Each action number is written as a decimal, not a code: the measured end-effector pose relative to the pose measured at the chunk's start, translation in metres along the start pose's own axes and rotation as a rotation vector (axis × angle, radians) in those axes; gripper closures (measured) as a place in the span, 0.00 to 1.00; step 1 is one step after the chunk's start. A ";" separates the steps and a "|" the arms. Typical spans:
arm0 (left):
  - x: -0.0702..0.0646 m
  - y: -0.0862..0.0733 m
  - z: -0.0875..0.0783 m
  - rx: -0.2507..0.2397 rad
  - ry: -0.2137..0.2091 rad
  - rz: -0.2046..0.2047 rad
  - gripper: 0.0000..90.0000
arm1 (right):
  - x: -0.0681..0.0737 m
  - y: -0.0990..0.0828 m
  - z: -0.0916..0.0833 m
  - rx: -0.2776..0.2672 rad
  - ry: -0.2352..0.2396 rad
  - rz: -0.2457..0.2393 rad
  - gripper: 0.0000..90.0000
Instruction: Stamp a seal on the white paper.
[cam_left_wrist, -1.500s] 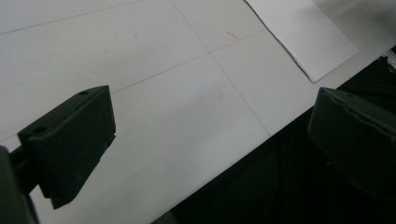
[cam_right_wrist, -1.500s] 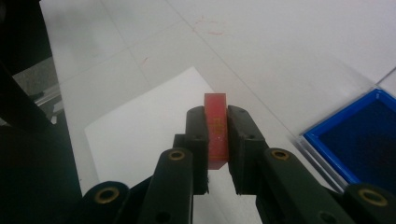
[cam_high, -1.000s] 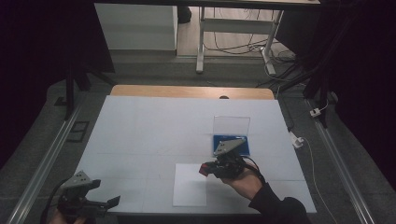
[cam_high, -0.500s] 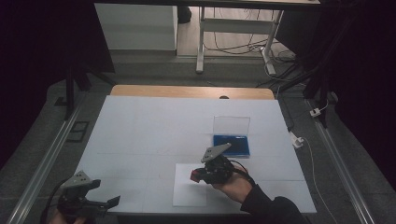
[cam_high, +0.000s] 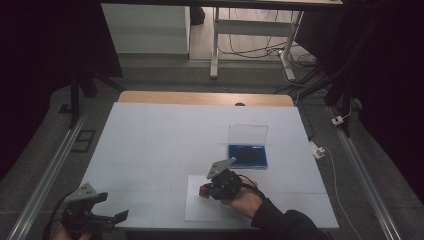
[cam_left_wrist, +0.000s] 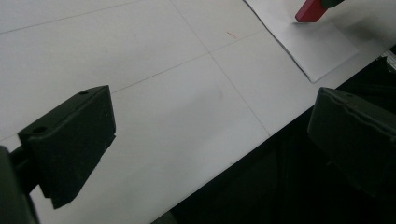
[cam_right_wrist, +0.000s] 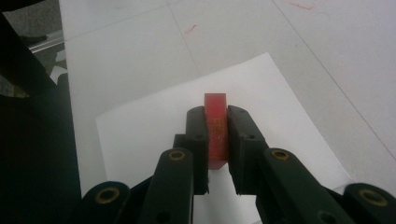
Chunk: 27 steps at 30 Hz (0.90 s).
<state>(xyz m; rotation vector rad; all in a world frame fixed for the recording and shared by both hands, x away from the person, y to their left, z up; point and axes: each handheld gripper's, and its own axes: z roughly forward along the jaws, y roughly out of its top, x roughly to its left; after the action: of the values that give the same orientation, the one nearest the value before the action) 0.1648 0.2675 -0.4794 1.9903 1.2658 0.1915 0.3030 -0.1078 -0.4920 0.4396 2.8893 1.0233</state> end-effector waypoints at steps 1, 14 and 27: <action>0.000 0.000 0.000 0.000 0.000 0.000 0.02 | 0.000 0.000 0.001 0.000 0.001 -0.002 0.88; 0.000 0.000 0.001 0.006 0.001 0.002 0.02 | 0.000 -0.004 0.007 0.011 0.011 0.004 0.89; -0.001 0.001 0.001 0.009 0.004 0.001 0.02 | 0.006 -0.002 0.008 0.032 -0.031 -0.041 0.89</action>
<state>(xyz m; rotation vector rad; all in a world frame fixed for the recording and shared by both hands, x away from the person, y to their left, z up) 0.1655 0.2661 -0.4796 1.9997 1.2705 0.1910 0.2977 -0.1024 -0.4994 0.3923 2.8785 0.9569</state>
